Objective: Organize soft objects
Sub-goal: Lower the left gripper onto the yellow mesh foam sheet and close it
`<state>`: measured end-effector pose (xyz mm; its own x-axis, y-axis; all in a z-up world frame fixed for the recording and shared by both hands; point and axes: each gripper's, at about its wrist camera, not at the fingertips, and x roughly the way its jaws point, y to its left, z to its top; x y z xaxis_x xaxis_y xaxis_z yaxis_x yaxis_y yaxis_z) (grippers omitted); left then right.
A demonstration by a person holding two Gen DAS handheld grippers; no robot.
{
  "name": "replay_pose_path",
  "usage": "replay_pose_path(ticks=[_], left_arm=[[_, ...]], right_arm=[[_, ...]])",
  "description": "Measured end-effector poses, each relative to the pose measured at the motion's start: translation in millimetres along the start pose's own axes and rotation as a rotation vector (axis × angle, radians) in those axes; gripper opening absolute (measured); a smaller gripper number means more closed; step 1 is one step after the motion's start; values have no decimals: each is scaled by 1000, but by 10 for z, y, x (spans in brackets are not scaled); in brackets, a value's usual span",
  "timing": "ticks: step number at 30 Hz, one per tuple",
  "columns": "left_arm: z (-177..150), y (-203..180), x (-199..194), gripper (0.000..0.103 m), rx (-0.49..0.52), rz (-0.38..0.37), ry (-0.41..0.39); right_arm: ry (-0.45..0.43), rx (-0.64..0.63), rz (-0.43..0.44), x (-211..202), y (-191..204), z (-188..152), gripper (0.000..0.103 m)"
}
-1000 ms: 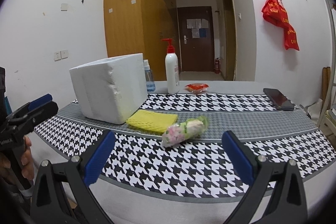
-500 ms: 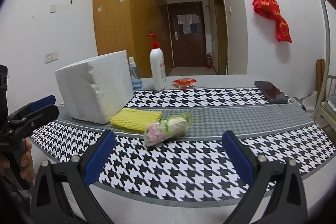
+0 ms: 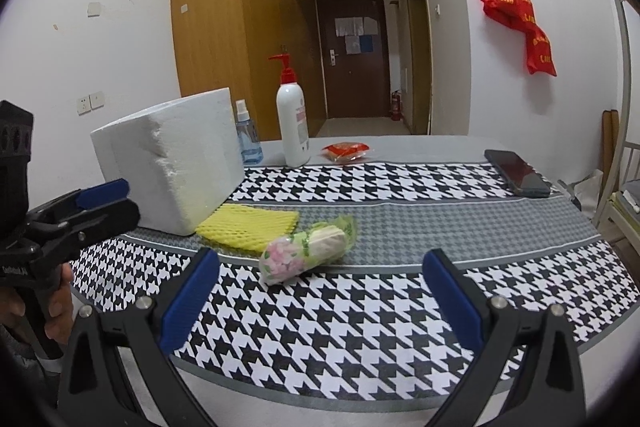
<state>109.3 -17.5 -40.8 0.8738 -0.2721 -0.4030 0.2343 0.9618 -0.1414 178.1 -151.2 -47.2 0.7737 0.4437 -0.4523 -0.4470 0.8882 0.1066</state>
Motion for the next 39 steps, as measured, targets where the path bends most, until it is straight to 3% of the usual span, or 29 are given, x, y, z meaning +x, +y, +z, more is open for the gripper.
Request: replay_pose_path(ticks=[7,13,17,25,30,39], left_arm=[[2,46,279,102,-39,-31,96],[41,54,511,102,-61,37,180],[70,60,694,102,-61,4,241],[121,162,935,101,-81,1,289],[96,244,1011,99,-72,56,314],[29,230,1135,93,-7,91,360]], right_arm=[[38,5,-16,113,-60,5,103],[59,5,-10,171,-71,27,103],[81,-4,-39,241,-100,36,103],[103,17,-14,300,-102,39,103],[140,-2,1,413,-28,25,103],[193,-48,5,556,95,17,103]])
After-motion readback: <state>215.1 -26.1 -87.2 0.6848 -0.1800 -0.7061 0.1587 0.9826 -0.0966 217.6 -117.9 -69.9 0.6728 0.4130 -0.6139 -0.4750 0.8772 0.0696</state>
